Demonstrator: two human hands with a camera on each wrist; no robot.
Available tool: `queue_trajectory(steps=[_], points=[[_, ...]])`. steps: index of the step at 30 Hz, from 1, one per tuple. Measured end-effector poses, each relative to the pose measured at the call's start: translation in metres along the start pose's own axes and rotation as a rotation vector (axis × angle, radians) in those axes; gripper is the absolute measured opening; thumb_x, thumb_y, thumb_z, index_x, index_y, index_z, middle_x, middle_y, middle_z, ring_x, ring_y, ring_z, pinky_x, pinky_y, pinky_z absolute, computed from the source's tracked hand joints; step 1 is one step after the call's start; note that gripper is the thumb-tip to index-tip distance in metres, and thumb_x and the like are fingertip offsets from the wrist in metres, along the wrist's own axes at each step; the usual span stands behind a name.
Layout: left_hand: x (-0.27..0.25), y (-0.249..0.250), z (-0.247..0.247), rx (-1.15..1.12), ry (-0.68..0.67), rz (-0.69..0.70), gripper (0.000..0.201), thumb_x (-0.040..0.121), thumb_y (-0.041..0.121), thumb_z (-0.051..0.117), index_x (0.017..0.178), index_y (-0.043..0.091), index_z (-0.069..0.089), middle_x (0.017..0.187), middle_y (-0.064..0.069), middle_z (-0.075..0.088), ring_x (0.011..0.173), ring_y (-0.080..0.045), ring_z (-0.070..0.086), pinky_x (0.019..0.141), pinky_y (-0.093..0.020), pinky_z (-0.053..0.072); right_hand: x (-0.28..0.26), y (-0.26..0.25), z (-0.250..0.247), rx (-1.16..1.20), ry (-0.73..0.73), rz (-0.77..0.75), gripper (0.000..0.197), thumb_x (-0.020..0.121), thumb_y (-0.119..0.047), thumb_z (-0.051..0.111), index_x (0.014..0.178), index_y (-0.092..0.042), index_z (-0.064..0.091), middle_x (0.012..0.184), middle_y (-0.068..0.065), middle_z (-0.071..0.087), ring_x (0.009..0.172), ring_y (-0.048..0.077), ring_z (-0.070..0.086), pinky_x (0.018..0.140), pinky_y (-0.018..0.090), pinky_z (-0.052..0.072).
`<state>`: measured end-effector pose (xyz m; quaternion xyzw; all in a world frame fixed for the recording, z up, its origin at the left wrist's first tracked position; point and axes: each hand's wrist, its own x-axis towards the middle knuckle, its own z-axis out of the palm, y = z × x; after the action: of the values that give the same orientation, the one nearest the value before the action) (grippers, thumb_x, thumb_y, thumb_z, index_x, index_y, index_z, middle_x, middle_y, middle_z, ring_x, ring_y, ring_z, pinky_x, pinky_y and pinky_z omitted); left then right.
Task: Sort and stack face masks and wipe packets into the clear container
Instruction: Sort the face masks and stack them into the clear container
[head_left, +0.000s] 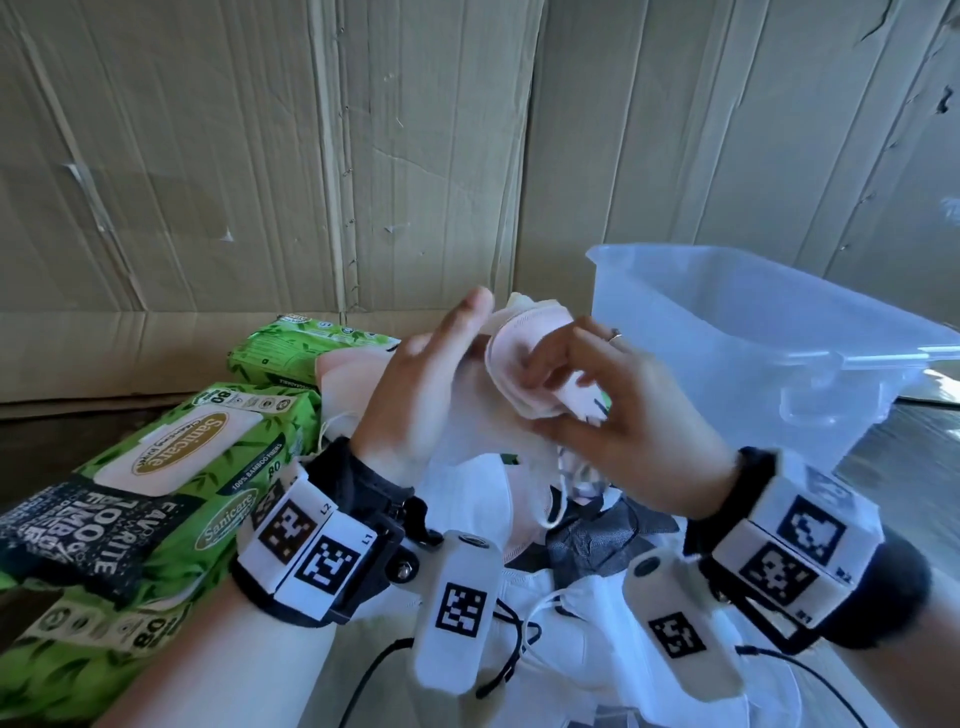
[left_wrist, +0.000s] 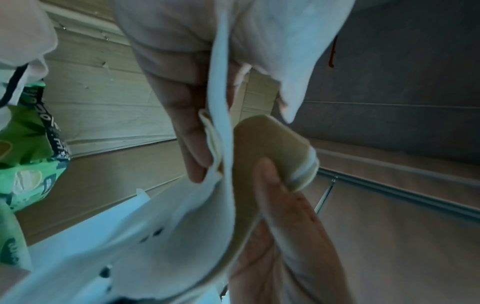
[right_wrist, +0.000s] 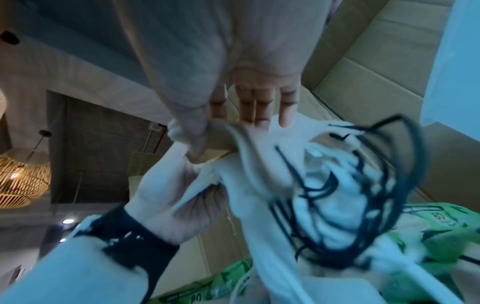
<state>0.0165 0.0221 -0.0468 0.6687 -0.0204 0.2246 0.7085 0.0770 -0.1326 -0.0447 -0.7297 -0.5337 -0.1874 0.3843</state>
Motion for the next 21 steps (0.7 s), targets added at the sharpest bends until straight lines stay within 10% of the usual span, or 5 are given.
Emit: queue_trajectory(steps=[3,6,9,15,21], points=[[0.004,-0.006,-0.004,0.11,-0.02,0.009,0.02,0.065,0.037,0.076,0.07,0.018,0.076,0.076,-0.01,0.071,0.077,-0.022,0.061,0.08,-0.042,0.045,0.002,0.003,-0.009,0.2,-0.192,0.093,0.036,0.071,-0.044,0.068,0.1,-0.025,0.058,0.095,-0.009,0.062,0.088,0.008,0.059,0.081,0.017,0.044],[0.006,-0.005,-0.005,0.132,-0.044,-0.021,0.007,0.077,0.017,0.07,0.074,0.018,0.076,0.079,-0.004,0.073,0.076,-0.02,0.062,0.081,-0.037,0.048,0.005,0.014,-0.02,0.339,-0.028,0.252,0.048,0.066,-0.056,0.069,0.106,-0.036,0.052,0.1,-0.012,0.059,0.091,0.01,0.058,0.08,0.023,0.045],[0.002,-0.001,-0.002,0.171,-0.094,0.004,0.021,0.088,0.003,0.058,0.079,0.014,0.072,0.077,-0.005,0.071,0.074,-0.017,0.061,0.072,-0.029,0.049,0.009,0.024,-0.026,0.098,0.066,0.32,0.045,0.072,-0.03,0.075,0.11,-0.035,0.051,0.105,-0.006,0.048,0.092,0.012,0.052,0.074,0.009,0.038],[-0.002,0.002,0.0,0.192,-0.119,0.033,0.009,0.083,0.011,0.066,0.084,0.016,0.074,0.089,-0.009,0.073,0.081,-0.019,0.064,0.084,-0.038,0.048,0.011,0.012,-0.027,0.345,0.139,0.286,0.022,0.058,-0.027,0.078,0.063,-0.021,0.058,0.068,-0.006,0.057,0.066,0.012,0.052,0.062,0.027,0.041],[-0.004,0.001,0.002,0.245,-0.141,0.109,0.023,0.063,0.029,0.073,0.083,0.016,0.072,0.088,-0.014,0.072,0.075,-0.02,0.063,0.076,-0.044,0.051,0.015,0.002,-0.016,0.568,0.191,0.339,0.027,0.069,0.01,0.071,0.076,-0.014,0.061,0.054,-0.009,0.06,0.05,0.001,0.053,0.052,0.013,0.044]])
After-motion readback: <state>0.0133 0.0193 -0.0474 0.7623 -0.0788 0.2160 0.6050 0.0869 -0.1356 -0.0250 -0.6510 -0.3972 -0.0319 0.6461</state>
